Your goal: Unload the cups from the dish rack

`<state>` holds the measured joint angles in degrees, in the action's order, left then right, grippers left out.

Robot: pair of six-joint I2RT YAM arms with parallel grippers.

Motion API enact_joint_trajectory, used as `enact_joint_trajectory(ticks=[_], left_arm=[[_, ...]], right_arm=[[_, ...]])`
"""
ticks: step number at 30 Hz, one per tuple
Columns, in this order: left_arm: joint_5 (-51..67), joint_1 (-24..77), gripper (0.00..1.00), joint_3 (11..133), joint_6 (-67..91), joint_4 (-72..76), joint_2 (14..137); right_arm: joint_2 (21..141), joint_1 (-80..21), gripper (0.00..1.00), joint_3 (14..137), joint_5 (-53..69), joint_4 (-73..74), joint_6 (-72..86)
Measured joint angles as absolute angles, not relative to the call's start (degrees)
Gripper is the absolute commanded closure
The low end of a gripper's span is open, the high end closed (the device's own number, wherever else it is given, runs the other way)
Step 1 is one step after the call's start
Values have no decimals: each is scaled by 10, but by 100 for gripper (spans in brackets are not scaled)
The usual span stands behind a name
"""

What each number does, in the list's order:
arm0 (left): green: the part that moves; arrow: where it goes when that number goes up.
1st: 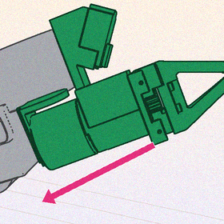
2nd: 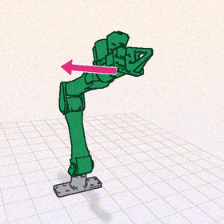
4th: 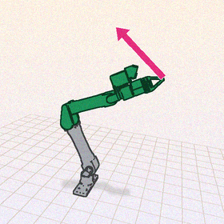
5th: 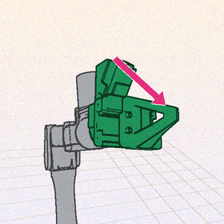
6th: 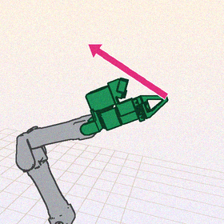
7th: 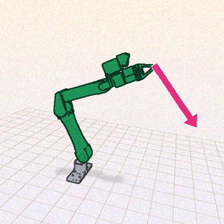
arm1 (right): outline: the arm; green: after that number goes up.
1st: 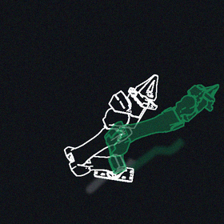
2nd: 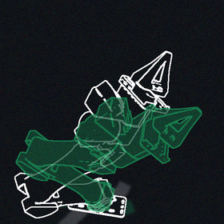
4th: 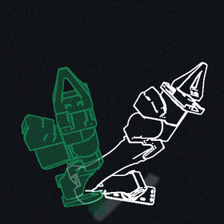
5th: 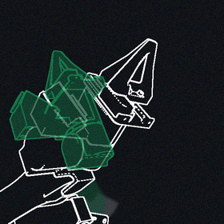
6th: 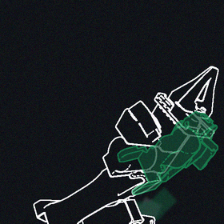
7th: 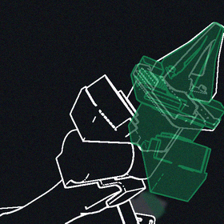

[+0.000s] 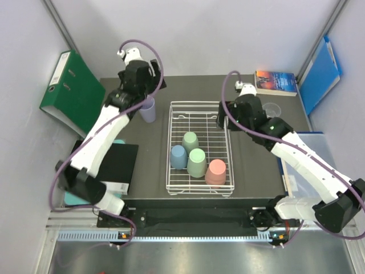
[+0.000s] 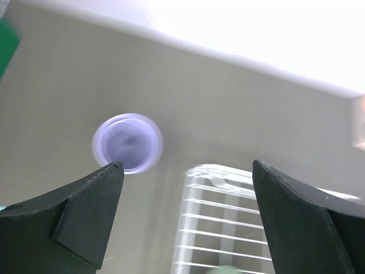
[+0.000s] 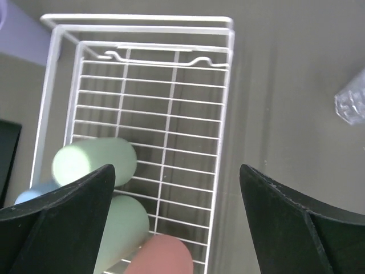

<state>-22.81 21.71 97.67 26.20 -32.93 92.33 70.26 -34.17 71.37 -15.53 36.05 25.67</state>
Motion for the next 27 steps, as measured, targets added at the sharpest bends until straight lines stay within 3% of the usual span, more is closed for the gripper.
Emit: enact_joint_trajectory(ticks=[5, 10, 18, 27], left_arm=[[-265, 334, 1, 894, 296, -251, 794], [-287, 405, 1, 875, 327, -274, 794], [-326, 414, 1, 757, 383, -338, 737], [-361, 414, 1, 753, 415, -360, 677]], right_arm=[[692, -434, 8, 714, -182, 356, 236], [690, -493, 7, 717, -183, 380, 231], [653, -583, 6, 684, -169, 391, 250], [723, -637, 6, 672, -166, 381, 268]])
